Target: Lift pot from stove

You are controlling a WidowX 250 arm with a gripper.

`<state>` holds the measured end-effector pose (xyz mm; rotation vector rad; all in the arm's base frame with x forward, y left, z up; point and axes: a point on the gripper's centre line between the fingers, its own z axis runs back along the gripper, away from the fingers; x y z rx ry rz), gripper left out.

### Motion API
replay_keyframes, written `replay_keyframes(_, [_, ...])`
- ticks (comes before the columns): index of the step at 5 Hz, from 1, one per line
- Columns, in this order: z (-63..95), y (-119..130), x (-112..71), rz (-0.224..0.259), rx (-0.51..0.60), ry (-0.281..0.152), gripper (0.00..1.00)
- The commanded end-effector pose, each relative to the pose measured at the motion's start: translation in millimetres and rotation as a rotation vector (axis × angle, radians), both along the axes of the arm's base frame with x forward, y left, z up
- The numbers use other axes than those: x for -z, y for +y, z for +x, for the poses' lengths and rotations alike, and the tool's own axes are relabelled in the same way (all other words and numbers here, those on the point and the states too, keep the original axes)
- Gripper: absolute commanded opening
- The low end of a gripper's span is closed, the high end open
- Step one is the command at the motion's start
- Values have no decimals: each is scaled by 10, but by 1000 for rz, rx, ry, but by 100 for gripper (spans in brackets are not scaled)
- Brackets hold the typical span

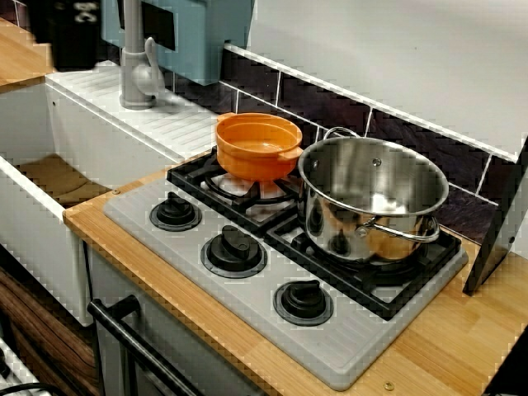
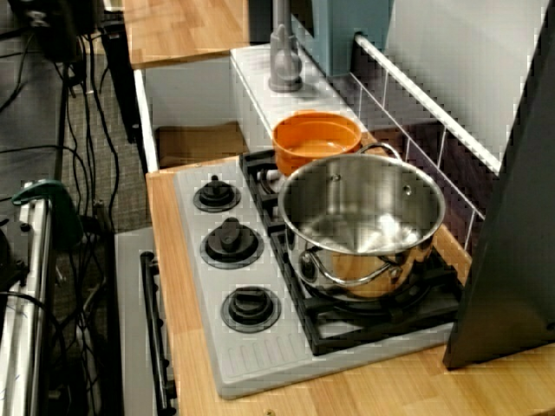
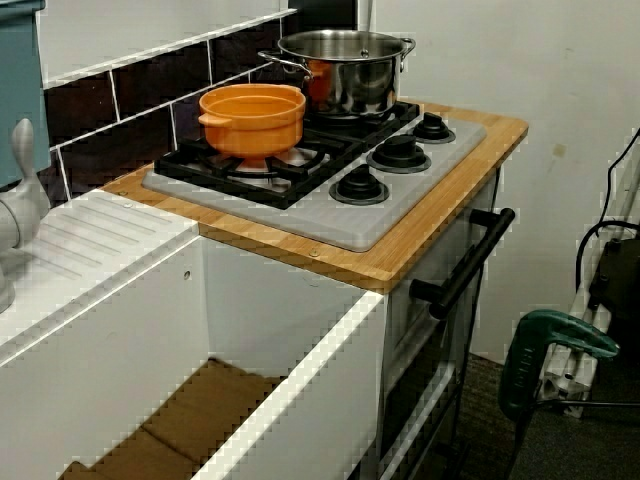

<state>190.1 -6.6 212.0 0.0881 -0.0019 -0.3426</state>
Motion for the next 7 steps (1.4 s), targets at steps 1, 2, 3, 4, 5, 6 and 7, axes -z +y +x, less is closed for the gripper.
replay_keyframes(1, [670, -14, 136, 52, 317, -33, 100])
replay_keyframes(2, [946, -31, 196, 80, 387, -31, 100])
replay_keyframes(3, [1256, -2, 181, 71, 506, -64, 100])
replay_keyframes(4, [1487, 53, 230, 89, 547, -69, 100])
replay_keyframes(5, [1524, 86, 233, 79, 507, -64, 100])
replay_keyframes(6, [1524, 86, 233, 79, 507, -64, 100])
replay_keyframes(7, [1524, 86, 233, 79, 507, -64, 100])
